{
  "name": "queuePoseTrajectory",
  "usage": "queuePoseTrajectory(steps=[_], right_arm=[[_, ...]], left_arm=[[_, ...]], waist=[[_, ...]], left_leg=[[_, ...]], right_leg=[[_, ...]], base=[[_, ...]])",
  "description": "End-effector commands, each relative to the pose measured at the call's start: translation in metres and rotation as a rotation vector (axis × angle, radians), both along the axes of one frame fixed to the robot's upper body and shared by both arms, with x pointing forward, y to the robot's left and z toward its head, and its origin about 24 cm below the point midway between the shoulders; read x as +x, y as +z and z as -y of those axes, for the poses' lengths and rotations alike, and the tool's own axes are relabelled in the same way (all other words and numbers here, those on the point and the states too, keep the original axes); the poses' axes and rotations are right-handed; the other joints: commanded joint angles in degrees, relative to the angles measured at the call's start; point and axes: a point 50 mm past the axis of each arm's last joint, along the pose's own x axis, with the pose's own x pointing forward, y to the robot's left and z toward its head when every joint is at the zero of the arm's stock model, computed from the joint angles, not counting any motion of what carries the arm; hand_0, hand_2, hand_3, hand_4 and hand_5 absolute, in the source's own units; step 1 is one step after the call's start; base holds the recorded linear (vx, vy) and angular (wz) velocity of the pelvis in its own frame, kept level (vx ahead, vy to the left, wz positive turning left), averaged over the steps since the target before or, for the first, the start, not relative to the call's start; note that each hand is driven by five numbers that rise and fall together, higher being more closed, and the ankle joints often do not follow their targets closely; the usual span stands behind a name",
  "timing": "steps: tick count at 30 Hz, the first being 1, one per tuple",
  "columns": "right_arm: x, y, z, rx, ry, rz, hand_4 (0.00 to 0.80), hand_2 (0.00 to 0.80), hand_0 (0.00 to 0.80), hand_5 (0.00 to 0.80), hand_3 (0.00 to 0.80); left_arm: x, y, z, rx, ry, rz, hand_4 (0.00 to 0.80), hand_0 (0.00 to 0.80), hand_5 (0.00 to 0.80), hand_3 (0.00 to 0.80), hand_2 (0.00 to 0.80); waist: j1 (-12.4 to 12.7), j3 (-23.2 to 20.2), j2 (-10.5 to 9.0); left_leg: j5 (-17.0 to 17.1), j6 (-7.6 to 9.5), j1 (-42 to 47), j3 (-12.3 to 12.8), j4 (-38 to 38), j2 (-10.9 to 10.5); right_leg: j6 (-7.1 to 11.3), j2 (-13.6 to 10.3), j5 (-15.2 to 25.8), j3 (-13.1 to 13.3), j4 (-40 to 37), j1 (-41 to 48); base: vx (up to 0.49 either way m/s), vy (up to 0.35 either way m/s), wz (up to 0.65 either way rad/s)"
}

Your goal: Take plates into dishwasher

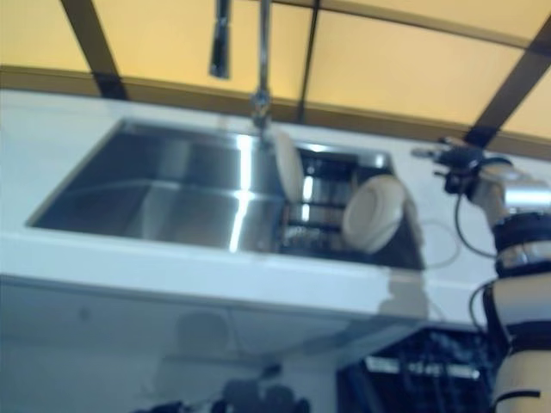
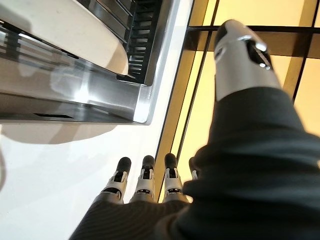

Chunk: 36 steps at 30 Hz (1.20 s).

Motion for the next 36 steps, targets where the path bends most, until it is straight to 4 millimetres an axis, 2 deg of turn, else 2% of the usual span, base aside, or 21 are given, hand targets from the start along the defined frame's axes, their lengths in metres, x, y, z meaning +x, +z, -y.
queuePoseTrajectory(steps=[1,12,36], right_arm=[[0.007,0.057,-0.006,-0.055,0.005,0.124,0.0,0.0,0.0,0.0,0.0],[0.005,0.051,-0.001,-0.09,0.022,0.068,0.0,0.0,0.0,0.0,0.0],[0.003,0.025,0.003,-0.142,0.076,-0.061,0.0,0.0,0.0,0.0,0.0]], left_arm=[[0.013,0.005,-0.009,0.032,-0.037,0.036,0.0,0.0,0.0,0.0,0.0],[0.013,0.005,-0.007,0.023,-0.035,0.044,0.0,0.0,0.0,0.0,0.0],[0.017,0.006,-0.004,0.011,-0.035,0.065,0.0,0.0,0.0,0.0,0.0]], waist=[[0.7,1.08,-1.25],[0.83,1.21,-1.23],[0.91,2.28,-0.61]], left_leg=[[-0.7,2.22,-1.95,0.49,-0.16,-1.23],[-0.76,1.85,-1.94,0.23,-0.16,-1.14],[-0.96,1.71,-1.67,0.17,-0.16,-1.31]], right_leg=[[4.75,-3.67,1.73,-0.67,-0.02,0.03],[4.57,-3.62,1.13,-0.94,-0.02,0.29],[4.52,-3.91,0.77,-0.91,-0.02,0.55]], base=[[0.0,0.0,0.0],[0.0,0.0,0.0],[0.0,0.0,0.0]])
